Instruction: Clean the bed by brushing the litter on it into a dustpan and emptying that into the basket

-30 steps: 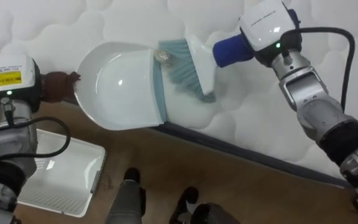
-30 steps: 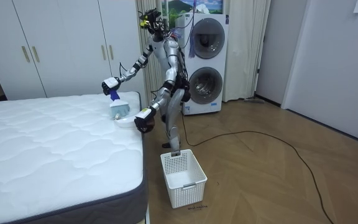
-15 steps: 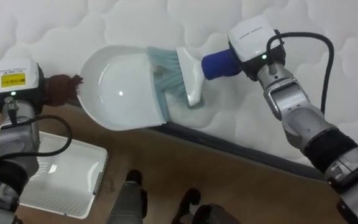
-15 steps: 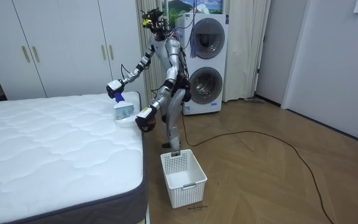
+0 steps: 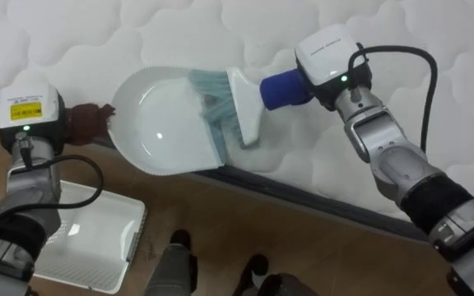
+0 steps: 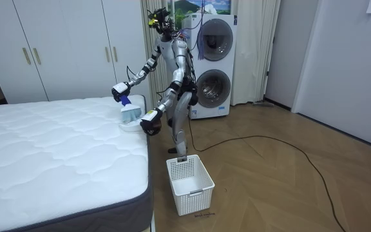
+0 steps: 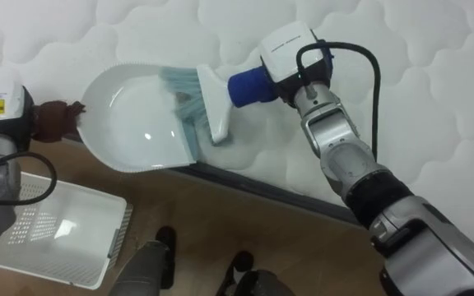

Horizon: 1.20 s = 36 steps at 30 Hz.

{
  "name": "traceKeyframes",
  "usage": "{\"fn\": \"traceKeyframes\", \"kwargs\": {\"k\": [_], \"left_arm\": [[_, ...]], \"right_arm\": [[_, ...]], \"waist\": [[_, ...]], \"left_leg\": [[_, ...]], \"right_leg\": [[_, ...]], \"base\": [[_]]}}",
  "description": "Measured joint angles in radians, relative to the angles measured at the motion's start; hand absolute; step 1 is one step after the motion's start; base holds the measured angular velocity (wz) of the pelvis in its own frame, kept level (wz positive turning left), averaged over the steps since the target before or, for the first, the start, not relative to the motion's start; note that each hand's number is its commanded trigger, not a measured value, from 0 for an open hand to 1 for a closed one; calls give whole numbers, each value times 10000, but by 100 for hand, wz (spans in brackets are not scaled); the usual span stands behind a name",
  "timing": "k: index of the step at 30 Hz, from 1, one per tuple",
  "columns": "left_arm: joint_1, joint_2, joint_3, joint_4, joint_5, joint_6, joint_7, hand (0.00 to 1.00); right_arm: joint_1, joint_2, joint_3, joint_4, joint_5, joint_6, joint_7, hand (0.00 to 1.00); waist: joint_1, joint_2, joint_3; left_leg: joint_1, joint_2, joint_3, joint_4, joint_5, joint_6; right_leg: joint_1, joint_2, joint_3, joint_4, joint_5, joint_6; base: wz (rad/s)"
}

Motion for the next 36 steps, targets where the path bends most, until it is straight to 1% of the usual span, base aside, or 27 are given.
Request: {"fn": "traceKeyframes", "kwargs": {"k": [4,6,9,13,16,17,21,24,27,32,36], "left_arm": [[1,-3,10,0,0,7,0,100],[1,-4,15,7,-1,40,0,100],[1,-24,24,69,-8,34,0,100],[28,-83,63,165,-17,23,28,100],[27,-86,54,279,-18,-75,204,100],[28,-89,51,306,-20,-164,253,100],[29,-117,54,358,-4,-260,480,100],[32,-120,55,387,-2,-332,493,100],[31,-146,88,504,-1,-425,500,100],[31,-237,172,548,-13,-460,515,100],[32,-274,180,563,-13,-541,518,100]], "right_arm": [[70,52,-3,-55,-11,-39,1,100],[90,213,-5,-93,-11,-1,25,100],[90,372,-3,-117,1,-64,175,100],[152,387,17,-580,129,-131,506,100],[151,386,20,-1081,425,-372,738,100],[160,411,36,-1255,586,-552,777,100],[225,759,83,-1726,680,-976,943,100],[316,819,173,-1977,691,-1224,1085,100],[316,817,386,-2019,707,-1323,1255,100],[351,892,498,-2282,743,-1451,1755,100],[394,1052,499,-2405,748,-1541,1958,100]], "waist": [[1,0,0],[-5,0,0],[0,1,0],[1,9,0],[-7,63,6],[-2,109,9],[7,250,-3],[7,304,-28],[11,332,-44],[6,334,-45],[5,334,-47]], "left_leg": [[0,1,0,11,0,0],[0,1,16,3,0,-1],[17,2,30,-3,0,-1],[19,1,30,-23,0,-1],[18,-1,30,-60,0,-1],[16,-4,31,-63,0,-1],[14,-6,35,-23,1,-2],[15,-11,34,-29,1,-2],[17,-6,34,-19,0,-2],[16,-3,34,14,0,-1],[17,4,35,69,1,-1]], "right_leg": [[-15,6,12,4,0,0],[-43,6,46,31,0,0],[-43,7,83,43,0,0],[-37,11,70,15,0,0],[-37,15,73,7,-2,3],[-39,12,74,4,-3,5],[-53,7,78,13,-8,9],[-58,4,83,36,-9,10],[-59,5,81,52,-9,9],[-66,2,94,68,-8,9],[-55,3,105,92,-8,9]], "base": [[0],[0],[0],[0],[0],[0],[0],[0],[0],[0],[0]]}}
